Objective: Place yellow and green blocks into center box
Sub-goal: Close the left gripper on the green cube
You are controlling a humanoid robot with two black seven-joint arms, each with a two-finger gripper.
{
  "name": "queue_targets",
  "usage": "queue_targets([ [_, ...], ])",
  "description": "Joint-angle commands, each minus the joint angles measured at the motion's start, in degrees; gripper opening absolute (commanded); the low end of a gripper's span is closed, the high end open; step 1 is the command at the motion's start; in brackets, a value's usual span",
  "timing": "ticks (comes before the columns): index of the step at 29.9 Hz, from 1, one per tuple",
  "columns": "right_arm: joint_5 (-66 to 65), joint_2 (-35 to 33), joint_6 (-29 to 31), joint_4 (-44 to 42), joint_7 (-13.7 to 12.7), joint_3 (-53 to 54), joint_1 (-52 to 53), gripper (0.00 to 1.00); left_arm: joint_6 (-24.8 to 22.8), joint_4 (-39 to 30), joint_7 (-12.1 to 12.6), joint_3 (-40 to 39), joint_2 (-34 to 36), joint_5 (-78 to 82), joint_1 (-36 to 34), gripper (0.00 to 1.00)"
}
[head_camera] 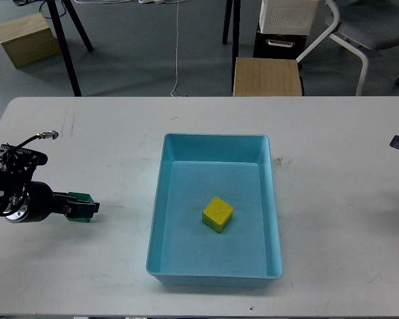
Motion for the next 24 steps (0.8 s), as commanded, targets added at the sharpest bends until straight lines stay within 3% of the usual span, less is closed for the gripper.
queue_targets([
  [1, 0.0, 0.0, 0.0, 0.0, 0.0, 0.0, 0.2, 0.99, 0.0, 0.6, 0.0, 0.0, -0.7, 0.0, 0.1, 0.99],
  [6, 0.0, 0.0, 0.0, 0.0, 0.0, 0.0, 0.3, 0.99, 0.0, 0.7, 0.0, 0.4, -0.7, 0.0, 0.0, 0.96],
  [12, 0.0, -0.2, 0.0, 0.1, 0.0, 0.0, 0.2, 0.99, 0.0, 0.9, -0.1, 0.7, -0.9, 6.1, 0.0, 0.73],
  [19, 0.0, -0.4, 0.0, 0.1, 0.0, 0.0, 0.1, 0.99, 0.2, 1.9, 0.0, 1.1, -1.2, 6.9, -0.1, 0.63],
  [22, 0.0, -0.4, 0.0, 0.1, 0.0, 0.0, 0.1, 0.99, 0.0, 2.0, 1.2, 1.1, -1.1, 6.9, -0.1, 0.52],
  [24, 0.0, -0.2, 0.0, 0.1, 0.0, 0.0, 0.1, 0.99, 0.0, 2.0, 2.5, 1.1, -1.1, 6.9, -0.1, 0.51],
])
